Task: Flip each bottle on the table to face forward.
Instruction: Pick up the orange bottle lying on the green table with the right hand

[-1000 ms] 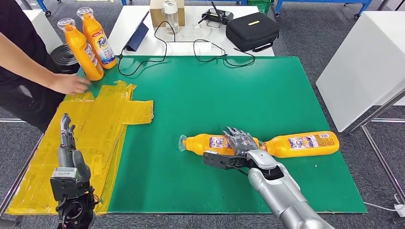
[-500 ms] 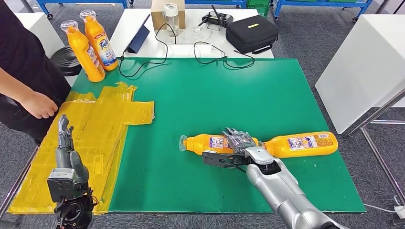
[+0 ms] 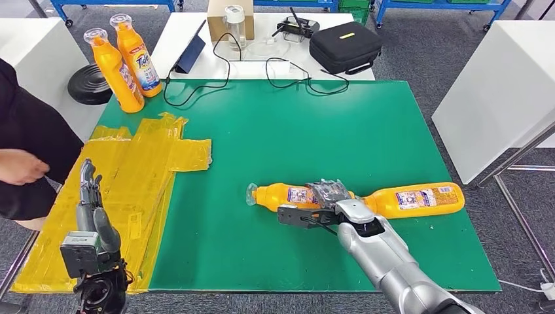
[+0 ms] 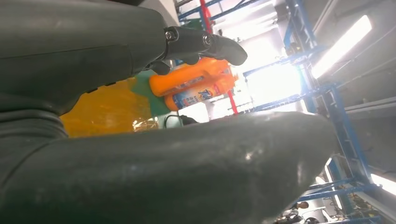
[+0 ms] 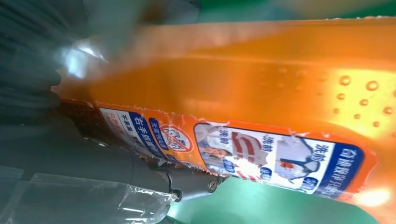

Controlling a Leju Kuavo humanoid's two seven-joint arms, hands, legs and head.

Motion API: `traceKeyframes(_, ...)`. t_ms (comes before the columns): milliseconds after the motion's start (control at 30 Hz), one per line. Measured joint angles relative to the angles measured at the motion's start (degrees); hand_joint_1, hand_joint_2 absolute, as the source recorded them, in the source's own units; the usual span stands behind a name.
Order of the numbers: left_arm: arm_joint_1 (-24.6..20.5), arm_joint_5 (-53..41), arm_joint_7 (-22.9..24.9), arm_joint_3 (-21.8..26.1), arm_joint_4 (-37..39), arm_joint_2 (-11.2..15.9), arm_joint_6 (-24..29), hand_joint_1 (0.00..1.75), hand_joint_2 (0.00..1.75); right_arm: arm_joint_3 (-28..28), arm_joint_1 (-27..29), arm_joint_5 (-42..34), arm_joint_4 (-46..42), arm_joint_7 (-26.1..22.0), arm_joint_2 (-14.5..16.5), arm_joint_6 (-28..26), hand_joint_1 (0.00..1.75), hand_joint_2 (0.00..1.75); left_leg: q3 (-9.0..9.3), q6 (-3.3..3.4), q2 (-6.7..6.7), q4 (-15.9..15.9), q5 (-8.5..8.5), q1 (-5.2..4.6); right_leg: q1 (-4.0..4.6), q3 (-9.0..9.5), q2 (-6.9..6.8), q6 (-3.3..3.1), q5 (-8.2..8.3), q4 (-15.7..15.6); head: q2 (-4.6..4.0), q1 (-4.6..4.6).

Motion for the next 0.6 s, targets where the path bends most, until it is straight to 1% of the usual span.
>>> traceKeyframes(167, 0.03, 0.87, 0.61, 0.79, 0.41, 0.07, -0.69, 0.0, 0.0, -0.65, 0.37, -2.55, -0.33, -0.73, 0.25, -2.55, 1.75, 1.75, -0.03, -0.01, 0.02, 0.0, 0.0, 0.01, 0.02, 0.06, 0.0, 0.0, 0.0, 0.01, 0.0, -0.01)
traceKeyframes(267, 0.49, 2.25, 1.38, 1.01, 0.41, 0.14, -2.21, 0.0, 0.0, -1.69, 1.6, -4.81, -2.02, -1.25, 0.15, -4.34, 1.75, 1.75, -0.11, -0.01, 0.02, 0.0, -0.01, 0.01, 0.02, -0.02, 0.0, -0.01, -0.01, 0.01, 0.0, 0.0)
traceKeyframes(333, 0.95, 4.73, 2.65, 1.15, 0.39, 0.16, -4.84, 0.0, 0.87, -2.65, 2.94, -6.64, -3.99, -1.9, -0.16, -5.57, 1.75, 1.75, -0.16, -0.01, 0.02, 0.0, -0.01, 0.01, 0.02, -0.05, 0.0, -0.01, -0.01, 0.01, 0.0, 0.01)
traceKeyframes(400, 1.38, 8.78, 4.29, 1.27, 0.37, 0.14, -9.29, 0.0, 1.75, -3.63, 4.51, -9.13, -6.55, -3.28, -0.42, -6.85, 1.75, 1.75, -0.22, -0.01, 0.02, 0.0, -0.01, 0.01, 0.02, -0.09, 0.01, -0.01, -0.01, 0.01, 0.0, 0.01)
traceKeyframes(500, 1.66, 16.03, 6.51, 1.33, 0.42, -0.2, -17.41, 0.0, 1.75, -4.83, 6.78, -13.7, -10.37, -6.83, -0.1, -9.16, 1.75, 1.75, -0.36, -0.01, 0.02, 0.0, 0.0, 0.01, 0.02, -0.22, 0.01, 0.0, 0.0, 0.01, 0.0, 0.0)
traceKeyframes(600, 1.56, 25.09, 9.59, 1.28, 1.57, -0.98, -26.3, 0.0, 1.75, -5.49, 8.42, -18.02, -13.88, -10.1, 1.4, -12.01, 1.75, 1.75, -0.58, -0.02, 0.02, 0.0, 0.02, 0.02, 0.03, -0.46, 0.01, -0.02, 0.03, 0.04, 0.0, -0.01)
